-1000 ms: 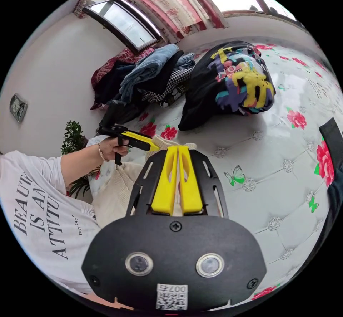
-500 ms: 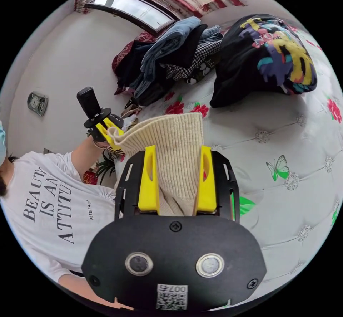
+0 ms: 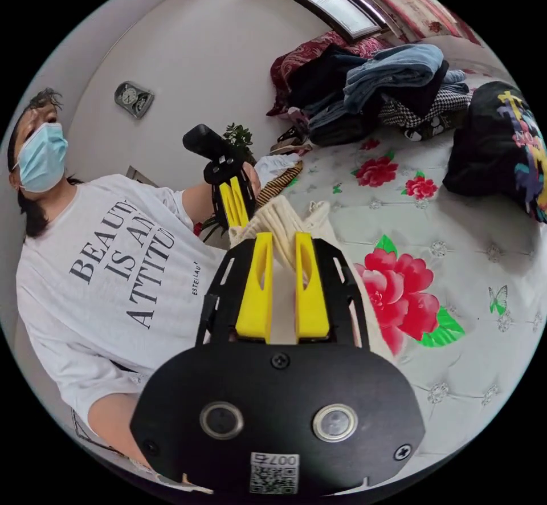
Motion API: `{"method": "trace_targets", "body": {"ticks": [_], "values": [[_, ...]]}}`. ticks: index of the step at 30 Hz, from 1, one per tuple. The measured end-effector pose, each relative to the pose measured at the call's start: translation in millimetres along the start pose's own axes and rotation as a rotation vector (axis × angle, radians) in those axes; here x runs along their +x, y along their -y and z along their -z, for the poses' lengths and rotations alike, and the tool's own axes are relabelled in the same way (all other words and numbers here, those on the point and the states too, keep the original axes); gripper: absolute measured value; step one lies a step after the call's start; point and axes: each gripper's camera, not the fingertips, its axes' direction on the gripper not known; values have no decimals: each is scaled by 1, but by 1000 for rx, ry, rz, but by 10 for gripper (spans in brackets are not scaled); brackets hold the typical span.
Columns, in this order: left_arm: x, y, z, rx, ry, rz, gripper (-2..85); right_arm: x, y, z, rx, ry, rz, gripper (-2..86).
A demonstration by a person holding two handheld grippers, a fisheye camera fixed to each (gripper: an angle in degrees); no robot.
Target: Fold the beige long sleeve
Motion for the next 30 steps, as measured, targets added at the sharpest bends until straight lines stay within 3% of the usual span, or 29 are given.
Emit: {"method": "trace_targets", "body": {"ticks": [3,6,8,10,15,19,25,27,30], "values": [[16,-17,-12,-35,35,49,-3,-62,-26,-8,17,-124,76,41],[29,-47,-23,41,95,192,4,-106,-67,-31,-44,-289,21,28],[29,-84,-44,172,46,409,17,-117,-103,-73,-149,-422,-82,27],[30,-112,-72,193,-14,572,24,-113,-124,-105,-188,-478,-202,32],[57,-160,-108,159,-52,768,20,-131,-128,-116,-102,-487,-315,52],[75,-202,-65,269,54,874,33,-173,-111,-75,-25,-427,-255,63],[89,-279,-27,466,214,1162,75,-189,-84,-72,168,-591,-287,75],[87,-288,-33,446,201,1210,103,-175,-75,-100,147,-591,-343,78],[80,-298,-53,374,166,1300,134,-135,-69,-173,-131,-518,-465,81]]}}
